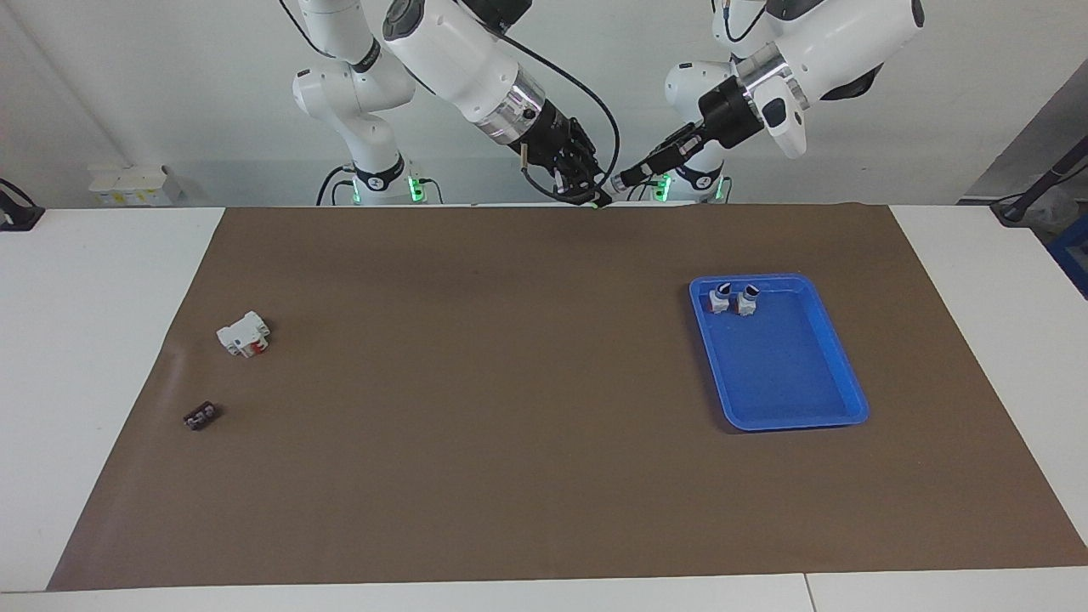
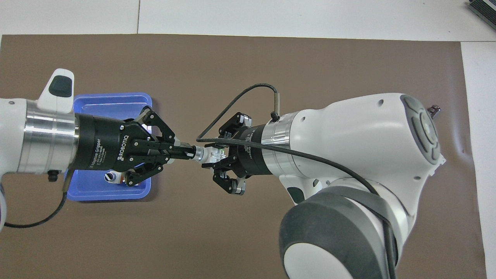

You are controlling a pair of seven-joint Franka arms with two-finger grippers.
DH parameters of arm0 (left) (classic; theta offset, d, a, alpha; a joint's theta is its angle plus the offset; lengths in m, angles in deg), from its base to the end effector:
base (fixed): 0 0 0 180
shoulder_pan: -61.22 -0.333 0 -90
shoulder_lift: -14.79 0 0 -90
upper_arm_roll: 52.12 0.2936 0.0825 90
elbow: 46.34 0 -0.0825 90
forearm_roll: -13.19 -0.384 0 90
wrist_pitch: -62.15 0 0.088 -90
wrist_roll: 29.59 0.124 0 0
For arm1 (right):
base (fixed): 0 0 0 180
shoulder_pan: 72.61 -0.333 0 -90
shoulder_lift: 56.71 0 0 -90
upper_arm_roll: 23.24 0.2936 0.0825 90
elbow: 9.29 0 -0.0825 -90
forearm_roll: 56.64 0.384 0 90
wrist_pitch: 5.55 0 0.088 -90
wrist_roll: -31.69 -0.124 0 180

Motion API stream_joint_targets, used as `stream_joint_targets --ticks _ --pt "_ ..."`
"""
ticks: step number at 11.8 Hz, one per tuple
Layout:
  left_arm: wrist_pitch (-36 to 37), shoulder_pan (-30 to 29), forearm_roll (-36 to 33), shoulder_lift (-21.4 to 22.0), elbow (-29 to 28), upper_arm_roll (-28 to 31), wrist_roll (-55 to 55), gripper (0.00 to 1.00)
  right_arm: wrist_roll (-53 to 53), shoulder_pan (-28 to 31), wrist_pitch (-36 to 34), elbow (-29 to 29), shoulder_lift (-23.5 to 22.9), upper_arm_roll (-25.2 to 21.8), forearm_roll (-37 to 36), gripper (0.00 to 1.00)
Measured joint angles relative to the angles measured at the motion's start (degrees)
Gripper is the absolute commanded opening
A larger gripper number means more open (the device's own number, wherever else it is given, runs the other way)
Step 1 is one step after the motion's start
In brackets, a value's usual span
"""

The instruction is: Turn and place switch with both arms

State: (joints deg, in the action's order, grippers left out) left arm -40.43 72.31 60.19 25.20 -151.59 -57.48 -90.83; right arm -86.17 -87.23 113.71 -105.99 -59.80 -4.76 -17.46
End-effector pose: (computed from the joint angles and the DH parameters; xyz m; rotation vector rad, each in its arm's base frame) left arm 0.4810 -0.2237 0.6060 2.1495 1.0567 -0.5043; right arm 0.4966 0.3678 0.5670 -1.6660 1.9405 0.7506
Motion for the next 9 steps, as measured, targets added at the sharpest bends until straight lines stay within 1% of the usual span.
stream_joint_targets --ticks 5,6,7,8,9 --pt "0.03 0.07 -1.92 0.15 0.02 -0.19 -0.52 0.00 0.00 -0.07 0.25 -0.04 -0.46 0.33 0.00 0.00" --pt "0.04 0.07 -1.95 0.15 0.02 -0.19 -0.56 0.00 0.00 -0.07 0.26 -0.04 -0.47 0.33 0.00 0.36" --pt "0.05 0.07 -1.97 0.15 0.02 -0.19 -0.58 0.00 0.00 -0.07 0.26 -0.04 -0.47 0.34 0.00 0.53" --pt "0.18 0.07 -2.17 0.18 0.00 -0.19 -0.63 0.00 0.00 -0.03 0.20 -0.05 -0.49 0.32 0.00 0.67" --pt "0.21 0.07 -2.88 0.18 -0.02 -0.19 -0.70 0.00 0.00 0.02 -0.09 -0.04 -0.50 0.27 0.00 1.00"
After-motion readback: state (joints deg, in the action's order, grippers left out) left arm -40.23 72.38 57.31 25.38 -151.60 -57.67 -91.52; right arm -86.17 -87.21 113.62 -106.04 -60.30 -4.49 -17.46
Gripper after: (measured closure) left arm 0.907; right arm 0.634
